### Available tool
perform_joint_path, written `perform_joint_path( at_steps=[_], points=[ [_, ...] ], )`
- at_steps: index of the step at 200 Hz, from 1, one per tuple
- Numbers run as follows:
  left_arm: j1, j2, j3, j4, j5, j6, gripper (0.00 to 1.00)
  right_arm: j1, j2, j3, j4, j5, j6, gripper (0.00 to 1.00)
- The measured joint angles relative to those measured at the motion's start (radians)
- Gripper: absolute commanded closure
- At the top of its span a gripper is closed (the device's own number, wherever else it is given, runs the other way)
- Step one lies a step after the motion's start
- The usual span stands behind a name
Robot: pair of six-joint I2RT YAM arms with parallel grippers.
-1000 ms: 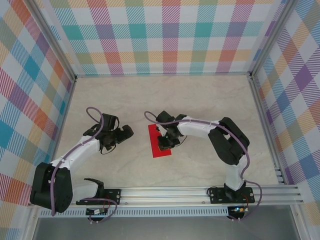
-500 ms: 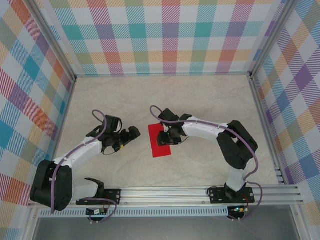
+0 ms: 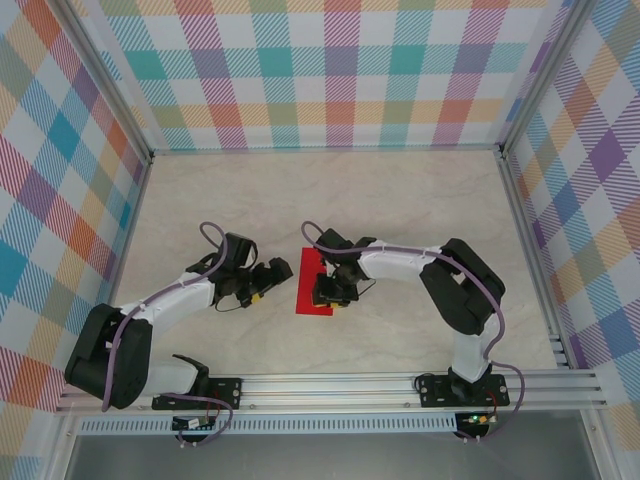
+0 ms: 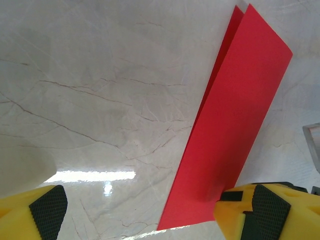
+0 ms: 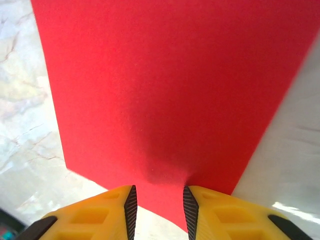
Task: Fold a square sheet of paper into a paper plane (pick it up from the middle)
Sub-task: Rotate the square sheet of paper at the center of the table, then fold the triangle a second time at the center of the table.
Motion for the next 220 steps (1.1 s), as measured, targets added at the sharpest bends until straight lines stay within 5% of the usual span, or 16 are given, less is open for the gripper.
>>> perform_joint_path(
  at_steps=[62,131,177,220],
  points=[
    [-0.028,0.004,-0.013,0.003,-0.001,-0.017,0.09,0.011,-0.038,-0.004,0.019,0.074,0.014,0.59],
    [-0.03,0.026,-0.029,0.042,0.03,-0.047,0.32,0.01,0.033,0.135,-0.018,0.237,-0.052,0.54],
    [-0.042,0.069,-0.035,0.092,0.096,-0.046,0.32,-0.006,0.078,0.149,-0.013,0.222,-0.048,0.55],
    [-0.061,0.091,-0.035,0.117,0.142,-0.042,0.32,-0.07,0.072,0.107,0.04,0.08,-0.016,0.57]
  ],
)
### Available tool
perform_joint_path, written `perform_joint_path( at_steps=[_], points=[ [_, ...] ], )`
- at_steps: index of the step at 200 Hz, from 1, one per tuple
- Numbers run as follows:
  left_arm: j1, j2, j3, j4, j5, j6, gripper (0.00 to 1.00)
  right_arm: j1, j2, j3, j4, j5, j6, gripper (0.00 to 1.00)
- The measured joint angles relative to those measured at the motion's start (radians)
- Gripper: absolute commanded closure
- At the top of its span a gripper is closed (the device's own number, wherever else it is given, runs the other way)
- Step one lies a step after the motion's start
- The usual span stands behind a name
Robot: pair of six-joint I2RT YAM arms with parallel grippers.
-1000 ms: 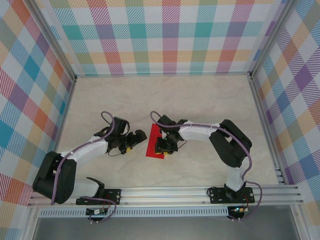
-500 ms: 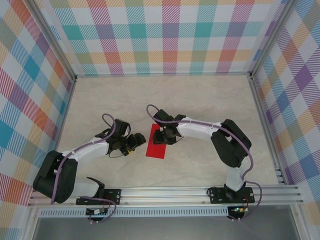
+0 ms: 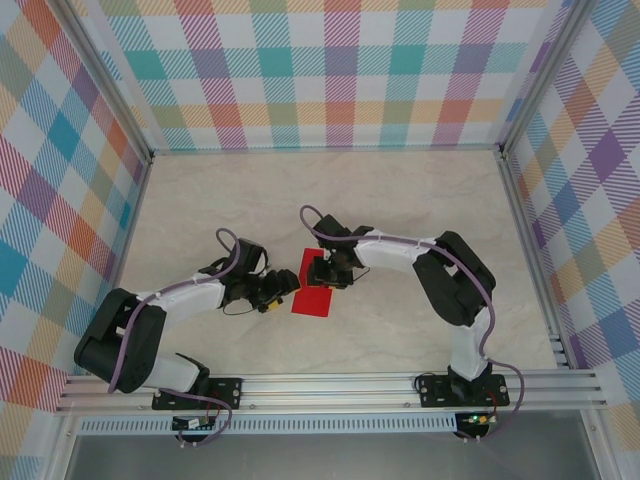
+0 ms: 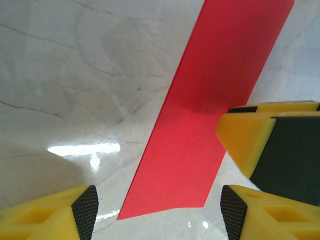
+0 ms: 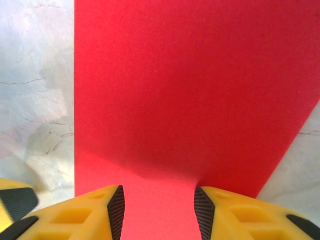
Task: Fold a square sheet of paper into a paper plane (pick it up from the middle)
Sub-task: Fold the triangle a second time at the center of the table.
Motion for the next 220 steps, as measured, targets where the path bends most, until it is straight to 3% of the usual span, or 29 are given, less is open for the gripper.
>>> perform_joint_path(
  at_steps=[29,51,109,168,220],
  points=[
    [-0.015,0.01,0.0,0.002,0.006,0.001,0.32,-0.052,-0.009,-0.046,0.063,-0.14,0.02,0.59],
    [-0.015,0.01,0.0,0.002,-0.003,0.001,0.33,-0.056,-0.018,-0.05,0.084,-0.157,0.014,0.58],
    [-0.015,0.01,0.0,-0.002,-0.02,0.0,0.33,-0.06,-0.018,0.06,0.077,-0.065,-0.033,0.6],
    [-0.021,0.01,0.0,-0.013,-0.016,0.0,0.33,-0.085,0.085,0.143,0.031,0.055,-0.043,0.6],
    [-0.03,0.01,0.0,-0.012,0.007,-0.001,0.31,-0.101,0.101,0.146,0.018,0.054,-0.032,0.61]
  ],
)
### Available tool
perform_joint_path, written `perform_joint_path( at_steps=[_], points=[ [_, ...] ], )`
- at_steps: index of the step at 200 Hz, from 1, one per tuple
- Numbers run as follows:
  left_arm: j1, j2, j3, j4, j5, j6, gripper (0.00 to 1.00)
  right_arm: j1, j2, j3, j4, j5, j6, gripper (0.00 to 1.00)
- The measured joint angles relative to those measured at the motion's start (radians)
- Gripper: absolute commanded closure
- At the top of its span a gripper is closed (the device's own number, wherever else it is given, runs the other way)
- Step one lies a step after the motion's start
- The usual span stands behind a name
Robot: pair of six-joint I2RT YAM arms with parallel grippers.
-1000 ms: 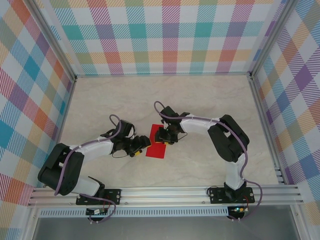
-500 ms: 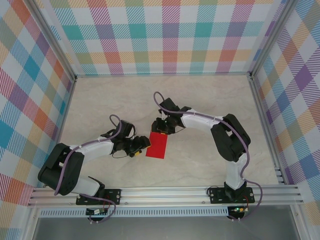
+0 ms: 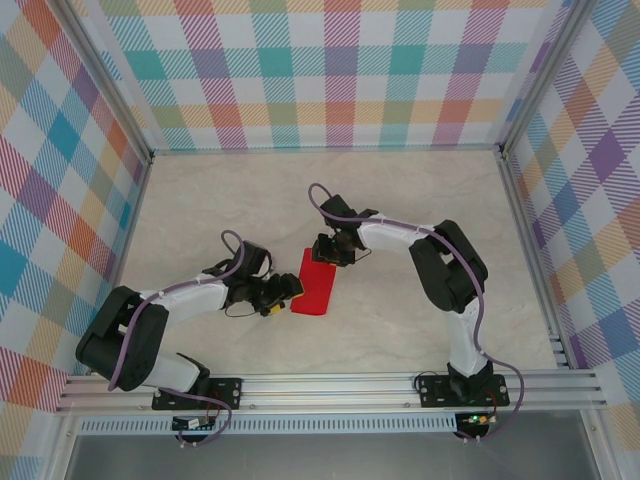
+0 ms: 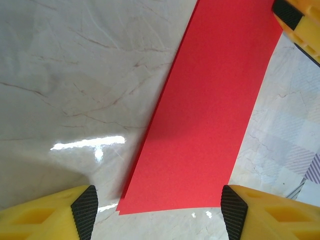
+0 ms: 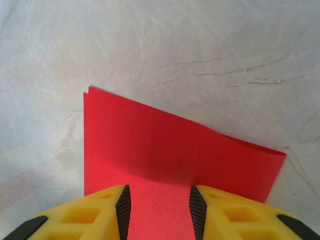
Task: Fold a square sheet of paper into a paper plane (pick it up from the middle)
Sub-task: Fold the triangle a second time at the center of the table.
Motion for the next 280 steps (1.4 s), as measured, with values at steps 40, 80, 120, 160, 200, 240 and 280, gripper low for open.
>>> perform_joint_path(
  at_steps=[40,80,120,160,200,240,280],
  points=[
    [-0.01,0.0,0.001,0.003,0.029,-0.003,0.29,-0.021,0.001,-0.017,0.022,-0.045,0.02,0.62],
    [-0.021,0.025,0.002,0.026,0.056,-0.003,0.29,-0.035,0.001,-0.028,0.038,-0.083,0.027,0.62],
    [-0.027,0.035,0.004,0.058,0.071,-0.011,0.31,-0.037,0.0,-0.033,0.045,-0.095,0.027,0.62],
    [-0.027,0.035,0.008,0.095,0.089,-0.024,0.37,-0.037,-0.017,-0.059,0.075,-0.111,0.026,0.63],
    [-0.03,0.035,0.01,0.127,0.101,-0.026,0.4,-0.037,-0.098,-0.143,0.087,-0.134,0.018,0.65],
    [-0.042,0.035,0.029,0.134,0.108,-0.026,0.42,-0.037,-0.235,-0.214,0.094,-0.167,0.002,0.76],
    [-0.052,0.048,0.048,0.138,0.113,-0.026,0.46,-0.034,-0.244,-0.275,0.116,-0.226,0.0,0.85]
  ],
)
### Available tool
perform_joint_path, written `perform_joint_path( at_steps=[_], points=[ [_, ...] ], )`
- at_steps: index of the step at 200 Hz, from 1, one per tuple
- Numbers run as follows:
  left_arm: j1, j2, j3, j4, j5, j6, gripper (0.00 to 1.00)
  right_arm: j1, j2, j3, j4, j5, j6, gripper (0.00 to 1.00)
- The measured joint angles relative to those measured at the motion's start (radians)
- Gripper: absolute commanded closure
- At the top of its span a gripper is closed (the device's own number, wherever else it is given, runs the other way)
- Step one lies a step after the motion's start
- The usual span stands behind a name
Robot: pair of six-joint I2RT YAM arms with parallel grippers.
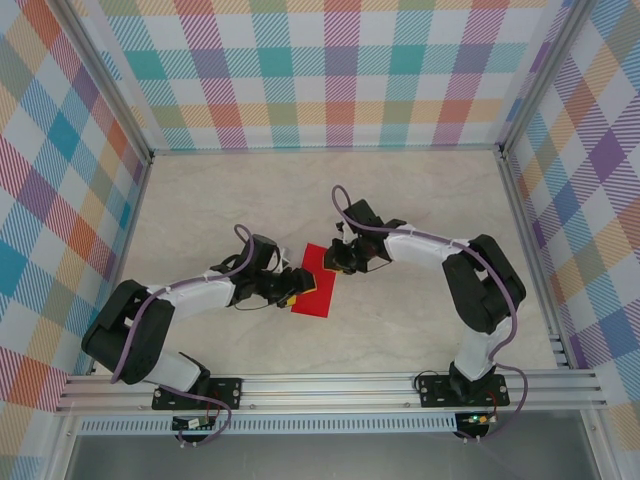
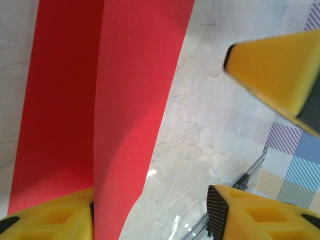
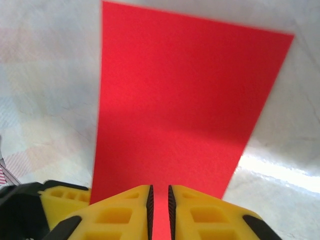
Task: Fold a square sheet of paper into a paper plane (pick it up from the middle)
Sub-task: Fold the triangle a second time at the center of the table.
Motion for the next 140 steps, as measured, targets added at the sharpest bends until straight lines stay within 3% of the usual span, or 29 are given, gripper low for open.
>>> perform_joint_path(
  at_steps=[59,140],
  points=[
    [-0.005,0.003,0.005,-0.002,0.001,0.0,0.48,0.029,0.107,-0.007,0.03,-0.079,0.0,0.88],
    [-0.031,-0.015,0.017,-0.003,0.022,-0.003,0.53,0.034,0.13,-0.008,0.031,-0.094,0.0,0.89]
  ],
)
